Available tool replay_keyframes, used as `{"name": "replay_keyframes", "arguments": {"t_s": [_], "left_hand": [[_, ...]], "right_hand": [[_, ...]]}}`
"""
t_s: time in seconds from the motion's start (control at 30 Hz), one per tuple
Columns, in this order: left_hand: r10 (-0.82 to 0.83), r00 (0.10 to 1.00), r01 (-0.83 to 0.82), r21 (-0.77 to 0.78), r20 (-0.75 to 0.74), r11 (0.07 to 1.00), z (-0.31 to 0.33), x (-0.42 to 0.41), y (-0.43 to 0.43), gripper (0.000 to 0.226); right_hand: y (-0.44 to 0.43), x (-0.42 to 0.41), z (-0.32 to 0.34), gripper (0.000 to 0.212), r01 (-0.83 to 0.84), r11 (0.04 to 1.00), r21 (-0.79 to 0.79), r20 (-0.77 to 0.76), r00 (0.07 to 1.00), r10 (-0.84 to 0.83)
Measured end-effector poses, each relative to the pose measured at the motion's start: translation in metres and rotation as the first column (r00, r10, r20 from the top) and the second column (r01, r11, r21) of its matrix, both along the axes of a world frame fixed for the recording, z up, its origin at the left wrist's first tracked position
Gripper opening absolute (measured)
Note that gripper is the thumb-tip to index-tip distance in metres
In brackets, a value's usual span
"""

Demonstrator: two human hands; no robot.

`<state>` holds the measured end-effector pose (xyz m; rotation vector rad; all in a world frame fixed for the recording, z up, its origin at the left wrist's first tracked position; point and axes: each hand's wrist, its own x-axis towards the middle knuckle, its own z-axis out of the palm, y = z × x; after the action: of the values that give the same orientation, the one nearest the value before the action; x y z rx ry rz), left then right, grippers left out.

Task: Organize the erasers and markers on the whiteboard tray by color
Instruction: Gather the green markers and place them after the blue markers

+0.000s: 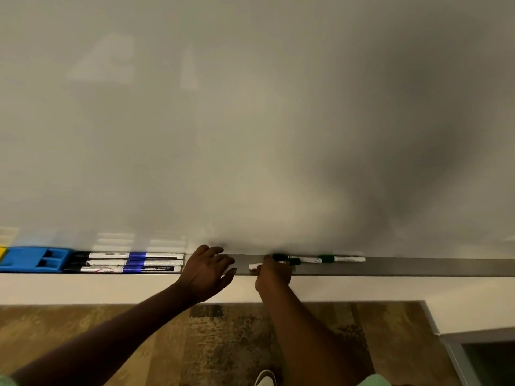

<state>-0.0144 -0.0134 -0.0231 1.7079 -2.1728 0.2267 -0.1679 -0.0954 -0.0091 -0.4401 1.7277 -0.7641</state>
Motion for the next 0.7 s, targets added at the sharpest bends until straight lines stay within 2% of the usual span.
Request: {"name": "replay_keyframes", "arguments": {"t_s": [0.03, 0.13, 0.27, 0.37, 0.47, 0.53, 0.63, 0.7], "left_hand": [[0.008, 1.0, -0.008, 0.002, -0.022, 1.0, 0.003, -0.003, -0.001, 0.033], [0.045, 0.994, -0.044, 0.021, -0.098, 0.999, 0.01, -0.014, -0.004, 0.035], [0.167, 0.936, -0.126, 0.149, -0.31, 0.981, 0.016, -0.028, -0.008, 0.041], [0.285, 0.824, -0.117, 0.345, -0.49, 0.931, 0.015, -0.035, -0.012, 0.037], [0.424, 0.652, -0.058, 0.516, -0.628, 0.854, 0.017, -0.042, -0.018, 0.036], [0.468, 0.543, -0.056, 0.526, -0.697, 0.848, 0.017, -0.048, -0.02, 0.032], [0.476, 0.446, -0.08, 0.496, -0.758, 0.865, 0.018, -0.051, -0.022, 0.025], [0.485, 0.377, -0.07, 0.498, -0.789, 0.865, 0.019, -0.053, -0.022, 0.022]], "right_hand": [[0.003, 0.002, -0.001, 0.033, 0.016, 1.0, 0.003, -0.029, 0.999, -0.016], [0.015, 0.003, -0.006, 0.024, -0.148, 0.987, -0.066, -0.187, 0.973, 0.134], [0.03, -0.002, -0.014, 0.023, -0.402, 0.893, -0.205, -0.421, 0.859, 0.29], [0.04, -0.006, -0.01, 0.027, -0.548, 0.78, -0.302, -0.543, 0.771, 0.332], [0.044, -0.01, -0.006, 0.027, -0.671, 0.635, -0.382, -0.636, 0.69, 0.347], [0.044, -0.013, -0.004, 0.023, -0.739, 0.526, -0.421, -0.69, 0.637, 0.344], [0.042, -0.018, -0.001, 0.02, -0.798, 0.382, -0.467, -0.756, 0.584, 0.295], [0.039, -0.023, -0.001, 0.02, -0.844, 0.314, -0.434, -0.806, 0.52, 0.283]]}}
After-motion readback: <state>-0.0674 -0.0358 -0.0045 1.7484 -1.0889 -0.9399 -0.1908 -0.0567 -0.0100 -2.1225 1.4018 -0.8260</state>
